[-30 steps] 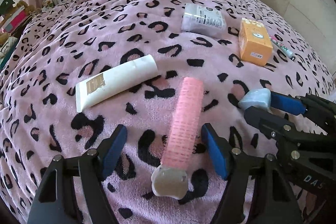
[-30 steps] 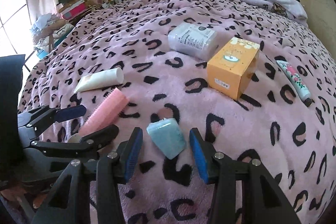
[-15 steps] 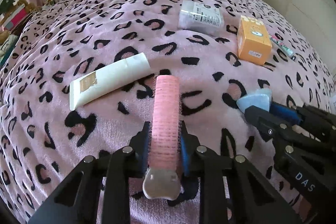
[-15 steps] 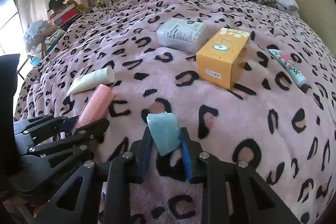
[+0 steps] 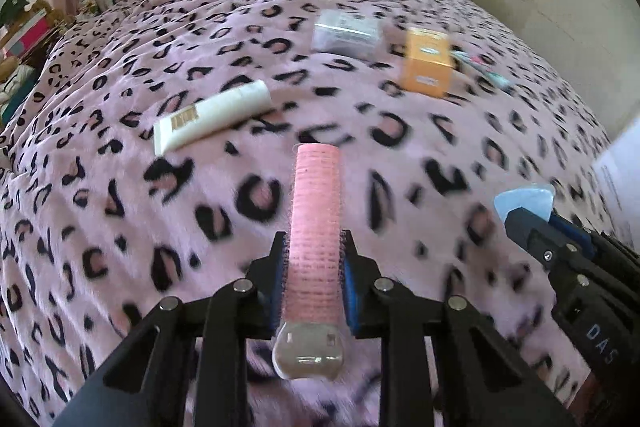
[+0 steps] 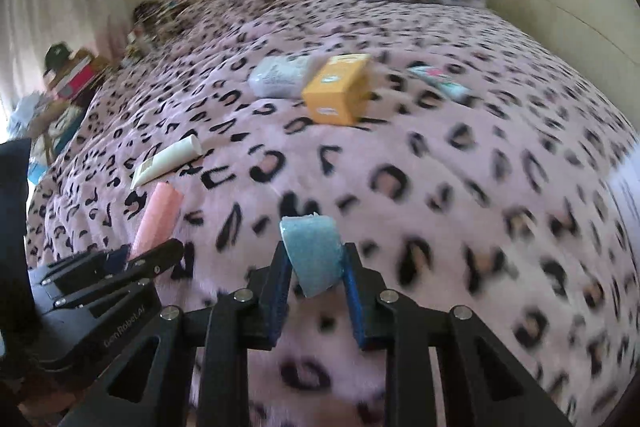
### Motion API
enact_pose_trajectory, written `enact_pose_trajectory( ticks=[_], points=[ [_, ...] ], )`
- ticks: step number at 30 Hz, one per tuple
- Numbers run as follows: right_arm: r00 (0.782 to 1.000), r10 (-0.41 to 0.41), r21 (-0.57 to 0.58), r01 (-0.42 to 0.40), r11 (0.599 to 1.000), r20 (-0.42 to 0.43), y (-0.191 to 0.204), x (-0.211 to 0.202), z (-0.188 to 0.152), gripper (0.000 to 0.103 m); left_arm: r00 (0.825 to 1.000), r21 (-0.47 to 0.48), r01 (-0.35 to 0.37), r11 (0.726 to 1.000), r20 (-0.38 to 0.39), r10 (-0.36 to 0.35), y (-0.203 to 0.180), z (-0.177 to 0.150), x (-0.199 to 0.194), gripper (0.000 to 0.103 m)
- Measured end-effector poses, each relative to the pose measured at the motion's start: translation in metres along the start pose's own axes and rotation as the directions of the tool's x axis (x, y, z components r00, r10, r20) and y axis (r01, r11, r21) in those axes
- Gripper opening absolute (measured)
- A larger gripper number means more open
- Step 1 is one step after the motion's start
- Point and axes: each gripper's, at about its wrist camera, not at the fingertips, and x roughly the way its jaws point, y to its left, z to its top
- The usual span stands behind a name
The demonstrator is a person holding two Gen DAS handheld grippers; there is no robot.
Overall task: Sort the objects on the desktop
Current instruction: 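Carry the pink roller and blue sponge with both tools to the white paper bag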
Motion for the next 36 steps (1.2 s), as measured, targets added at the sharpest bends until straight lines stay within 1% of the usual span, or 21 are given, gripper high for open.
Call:
enact_pose_trajectory(
  ticks=[2,5,8,11,14,17,21,27,36],
  points=[
    [1.000,-0.024,0.030,0.024,0.999,0.010,-0.009,-0.018,-0.010,0.026,1.000,0.027,0.018,0.999,0.012,-0.018,-0.014,-0.007,-0.016,0.024],
    [0.997,-0.076,0.053,0.075,0.996,0.031,-0.024,-0.049,-0.015,0.026,0.998,0.067,0.043,0.997,0.033,-0.046,-0.037,-0.014,-0.043,0.024],
    [0.991,-0.122,0.084,0.117,0.990,0.048,-0.042,-0.082,-0.015,0.026,0.996,0.096,0.065,0.993,0.061,-0.071,-0.059,-0.013,-0.068,0.024],
    [0.982,-0.182,0.116,0.174,0.978,0.059,-0.062,-0.111,-0.018,0.026,0.991,0.136,0.076,0.988,0.096,-0.090,-0.084,-0.010,-0.092,0.024],
    [0.976,-0.209,0.157,0.197,0.968,0.067,-0.080,-0.131,-0.023,0.026,0.986,0.167,0.097,0.981,0.116,-0.118,-0.105,-0.007,-0.111,0.024],
    [0.968,-0.237,0.194,0.218,0.956,0.078,-0.094,-0.150,-0.029,0.026,0.982,0.201,0.104,0.974,0.136,-0.133,-0.124,-0.007,-0.127,0.024],
    [0.962,-0.258,0.226,0.232,0.946,0.093,-0.108,-0.170,-0.035,0.026,0.976,0.246,0.116,0.962,0.153,-0.156,-0.148,-0.009,-0.143,0.024],
    [0.951,-0.285,0.261,0.247,0.933,0.119,-0.125,-0.194,-0.041,0.026,0.968,0.295,0.132,0.946,0.167,-0.187,-0.183,-0.013,-0.156,0.024],
    [0.934,-0.329,0.313,0.274,0.909,0.138,-0.159,-0.217,-0.045,0.026,0.960,0.355,0.153,0.922,0.168,-0.224,-0.228,-0.014,-0.161,0.024]
  ],
)
